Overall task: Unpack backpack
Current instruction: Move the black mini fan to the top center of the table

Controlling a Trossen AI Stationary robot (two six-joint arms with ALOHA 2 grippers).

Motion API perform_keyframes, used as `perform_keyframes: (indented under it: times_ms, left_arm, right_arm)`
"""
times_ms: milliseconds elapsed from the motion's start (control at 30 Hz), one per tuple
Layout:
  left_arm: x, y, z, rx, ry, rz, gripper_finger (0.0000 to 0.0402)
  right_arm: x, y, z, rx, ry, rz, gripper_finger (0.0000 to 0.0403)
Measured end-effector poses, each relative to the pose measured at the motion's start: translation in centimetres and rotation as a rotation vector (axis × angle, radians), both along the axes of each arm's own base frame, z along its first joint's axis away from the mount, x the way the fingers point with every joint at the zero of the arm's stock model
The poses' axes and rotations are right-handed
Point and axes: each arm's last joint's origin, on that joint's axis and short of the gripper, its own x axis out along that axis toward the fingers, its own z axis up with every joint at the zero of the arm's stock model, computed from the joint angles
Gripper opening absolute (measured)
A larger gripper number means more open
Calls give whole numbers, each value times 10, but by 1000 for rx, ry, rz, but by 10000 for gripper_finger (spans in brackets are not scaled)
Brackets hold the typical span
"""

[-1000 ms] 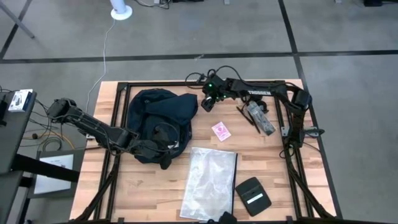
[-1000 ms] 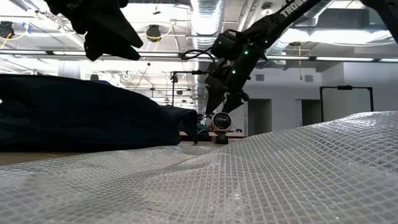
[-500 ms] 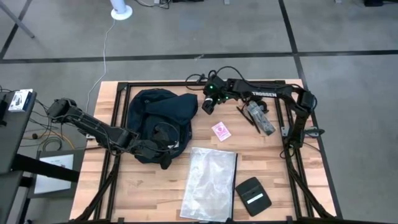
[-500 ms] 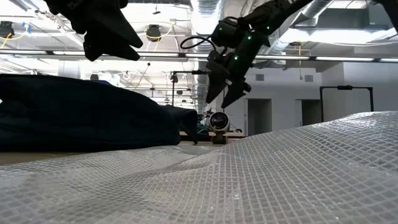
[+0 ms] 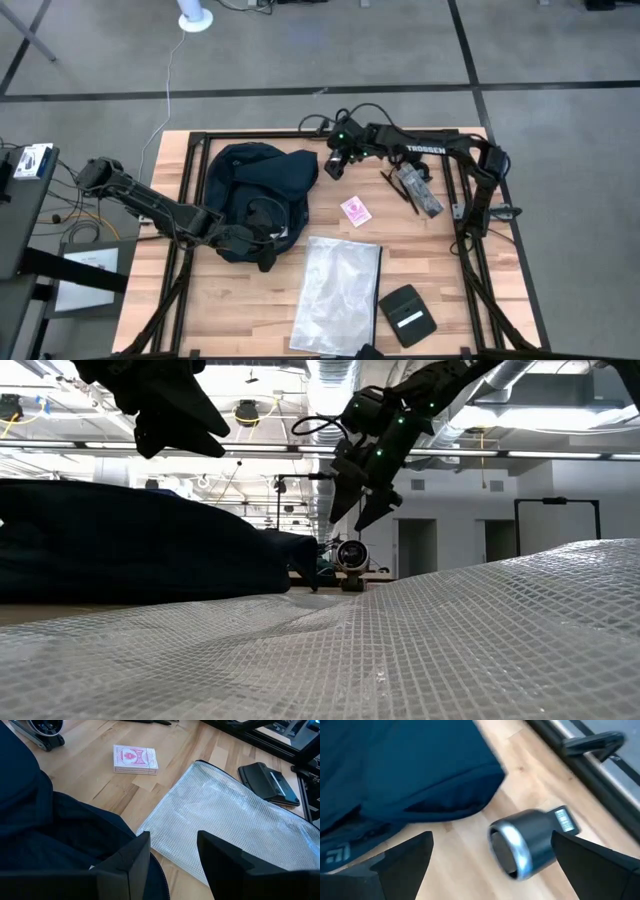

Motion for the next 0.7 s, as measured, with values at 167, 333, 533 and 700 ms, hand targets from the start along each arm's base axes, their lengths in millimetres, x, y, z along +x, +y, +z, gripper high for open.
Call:
perform_keyframes:
  times_ms: [167, 333, 533, 700]
  left_arm:
    - [0, 0, 0, 0, 0, 1, 152]
    - [0, 0, 0, -10, -6, 6, 152]
    - [0, 0, 1, -26, -10, 16, 152]
    - [0, 0, 0, -41, -10, 26, 152]
  right_arm:
    - [2, -9, -2, -27, -38, 7, 398]
    - [6, -14, -23, -28, 35, 94, 399]
    - [9, -21, -35, -60, 61, 125, 399]
    - [8, -24, -38, -65, 73, 126, 398]
